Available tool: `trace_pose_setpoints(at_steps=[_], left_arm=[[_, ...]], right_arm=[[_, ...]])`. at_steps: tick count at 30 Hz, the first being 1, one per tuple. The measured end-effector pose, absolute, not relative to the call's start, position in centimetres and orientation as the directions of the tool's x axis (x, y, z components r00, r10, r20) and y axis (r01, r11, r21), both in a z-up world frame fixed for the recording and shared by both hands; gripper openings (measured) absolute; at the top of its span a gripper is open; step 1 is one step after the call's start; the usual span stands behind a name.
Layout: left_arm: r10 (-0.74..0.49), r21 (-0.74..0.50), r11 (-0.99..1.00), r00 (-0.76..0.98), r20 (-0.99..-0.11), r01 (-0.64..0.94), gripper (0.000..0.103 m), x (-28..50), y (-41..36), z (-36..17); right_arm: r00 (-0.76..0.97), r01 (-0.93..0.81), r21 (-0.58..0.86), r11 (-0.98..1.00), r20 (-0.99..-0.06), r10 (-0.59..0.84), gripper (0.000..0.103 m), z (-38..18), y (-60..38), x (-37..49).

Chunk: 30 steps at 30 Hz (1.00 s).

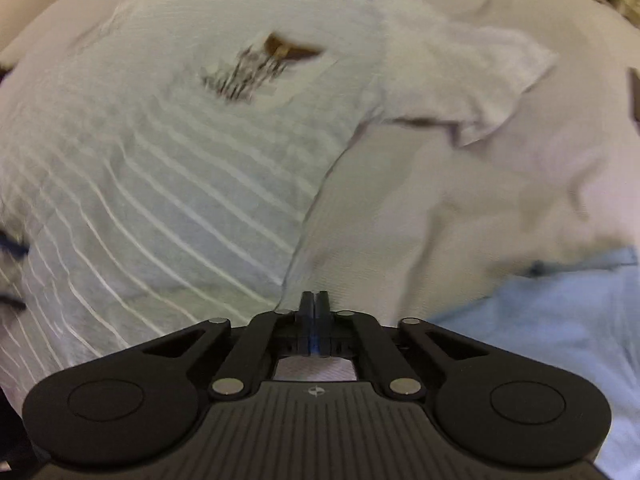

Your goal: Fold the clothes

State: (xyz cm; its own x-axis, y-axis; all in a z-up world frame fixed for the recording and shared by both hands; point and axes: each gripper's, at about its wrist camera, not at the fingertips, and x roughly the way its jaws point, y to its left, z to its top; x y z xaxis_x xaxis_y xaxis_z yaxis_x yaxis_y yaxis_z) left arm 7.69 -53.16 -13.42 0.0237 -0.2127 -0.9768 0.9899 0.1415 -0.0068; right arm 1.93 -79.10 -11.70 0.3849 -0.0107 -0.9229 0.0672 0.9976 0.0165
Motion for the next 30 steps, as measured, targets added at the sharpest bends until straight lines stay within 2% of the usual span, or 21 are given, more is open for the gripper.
trace_pose_setpoints(at_steps=[4,9,12,16,18,20,22,23,27,30], left_arm=[[-0.254,-0.02,0.165,0.023,-0.967,0.986,0.034,7.8,-52.3,-11.8],[-0.196,0.001,0.088,0.018,-0.98,0.996,0.034,6.7,-51.8,-13.7],[-0.171,-0.005,0.081,0.01,-0.985,0.997,0.035,6.4,-50.3,-14.3],[-0.128,-0.014,0.043,-0.009,-0.992,0.999,0.034,6.3,-47.8,-14.2],[-0.132,-0.032,0.06,-0.024,-0.991,0.998,0.034,6.7,-46.3,-13.9],[-0.201,-0.038,0.11,-0.015,-0.979,0.993,0.034,7.7,-44.8,-12.6],[-0.259,-0.016,0.175,0.03,-0.965,0.984,0.034,9.2,-43.6,-11.5],[-0.279,-0.002,0.208,0.057,-0.959,0.978,0.034,10.0,-43.1,-11.1],[-0.215,0.089,0.314,0.163,-0.963,0.945,0.034,13.2,-40.9,-12.4],[-0.173,0.108,0.327,0.171,-0.97,0.939,0.034,14.2,-38.6,-13.8]], right_arm=[[0.465,0.113,0.076,0.991,-0.885,0.015,0.007,-8.6,-77.6,0.2],[0.439,0.025,0.186,0.982,-0.885,0.157,0.008,-9.7,-71.4,-1.3],[0.381,-0.001,0.18,0.984,-0.91,0.167,0.007,-11.6,-68.6,-2.2],[0.359,0.068,0.16,0.985,-0.925,0.126,0.006,-11.9,-68.8,-4.3],[0.406,0.081,0.123,0.989,-0.91,0.08,0.015,-10.3,-68.6,-5.0],[0.453,0.094,0.089,0.992,-0.891,0.037,0.015,-8.6,-68.2,-5.7],[0.5,0.075,0.112,0.991,-0.864,0.06,0.02,-8.0,-67.2,-4.3],[0.518,0.063,0.125,0.99,-0.852,0.075,0.025,-8.0,-66.6,-3.4],[0.528,0.039,0.169,0.985,-0.841,0.123,0.027,-9.8,-64.0,-0.1],[0.458,0.016,0.18,0.983,-0.876,0.153,0.032,-12.4,-61.0,0.2]])
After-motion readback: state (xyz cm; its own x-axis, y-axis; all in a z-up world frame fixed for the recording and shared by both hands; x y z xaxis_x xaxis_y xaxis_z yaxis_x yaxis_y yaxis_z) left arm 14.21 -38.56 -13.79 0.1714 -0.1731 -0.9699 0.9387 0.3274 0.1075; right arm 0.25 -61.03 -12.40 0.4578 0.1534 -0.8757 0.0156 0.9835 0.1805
